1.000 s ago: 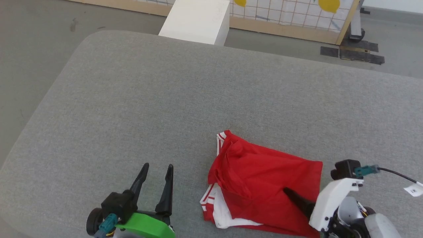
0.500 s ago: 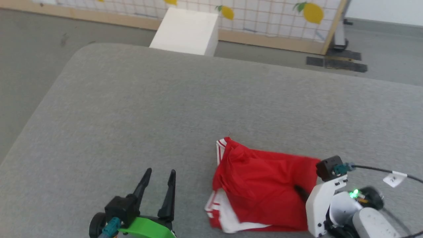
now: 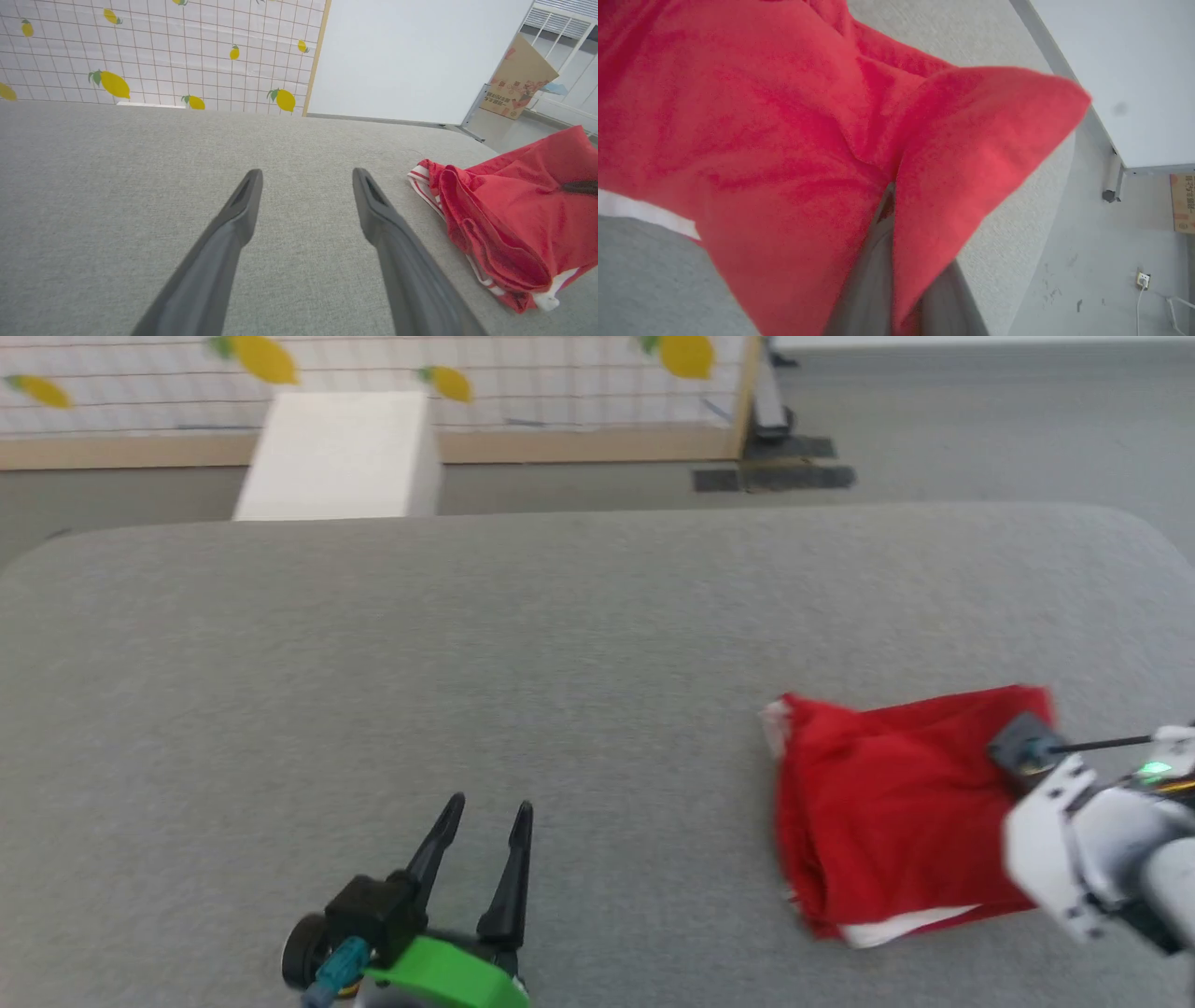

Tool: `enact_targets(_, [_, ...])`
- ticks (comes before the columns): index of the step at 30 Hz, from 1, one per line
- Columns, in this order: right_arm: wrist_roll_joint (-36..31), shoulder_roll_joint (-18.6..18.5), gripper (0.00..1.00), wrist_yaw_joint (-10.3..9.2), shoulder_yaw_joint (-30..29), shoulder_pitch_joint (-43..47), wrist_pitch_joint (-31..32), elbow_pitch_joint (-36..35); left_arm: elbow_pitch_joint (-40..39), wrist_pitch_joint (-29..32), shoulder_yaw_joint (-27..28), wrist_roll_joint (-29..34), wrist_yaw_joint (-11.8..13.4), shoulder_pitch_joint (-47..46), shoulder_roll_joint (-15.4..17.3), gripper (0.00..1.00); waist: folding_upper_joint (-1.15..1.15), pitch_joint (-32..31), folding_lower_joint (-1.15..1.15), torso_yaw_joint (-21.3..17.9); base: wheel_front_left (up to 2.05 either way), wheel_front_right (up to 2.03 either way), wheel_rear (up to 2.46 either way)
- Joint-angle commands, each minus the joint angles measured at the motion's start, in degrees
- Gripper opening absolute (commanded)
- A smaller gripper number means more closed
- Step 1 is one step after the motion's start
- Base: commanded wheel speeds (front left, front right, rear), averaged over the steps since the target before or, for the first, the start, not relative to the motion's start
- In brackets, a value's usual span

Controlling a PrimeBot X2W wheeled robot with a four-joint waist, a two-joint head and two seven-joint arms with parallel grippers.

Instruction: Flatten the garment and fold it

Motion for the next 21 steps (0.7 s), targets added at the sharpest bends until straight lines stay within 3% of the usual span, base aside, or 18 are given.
enact_targets(1, [0.8, -2.2, 0.00, -0.11, 0.8, -1.8, -1.1, 1.0, -0.3, -0.2, -0.2, -0.5, 0.2, -1.7, 0.0, 1.00, 0.00, 4.6, 0.00, -5.9, 0.00, 0.00, 0.00])
enact_targets(7, [2.4, -7.8, 0.00, -0.11, 1.3, -6.2, -7.8, 8.7, -0.4, -0.2, -0.6, 0.3, -0.1, -4.7, 0.0, 1.00, 0.00, 9.0, 0.00, -7.8, 0.00, 0.00, 0.00])
enact_targets(21, [-4.4, -8.8, 0.00, -0.11, -13.5, -11.1, -21.5, 30.4, -1.5, -0.2, -1.0, 2.3, -0.9, -9.0, 0.0, 1.00, 0.00, 16.9, 0.00, -4.6, 0.00, 0.00, 0.00])
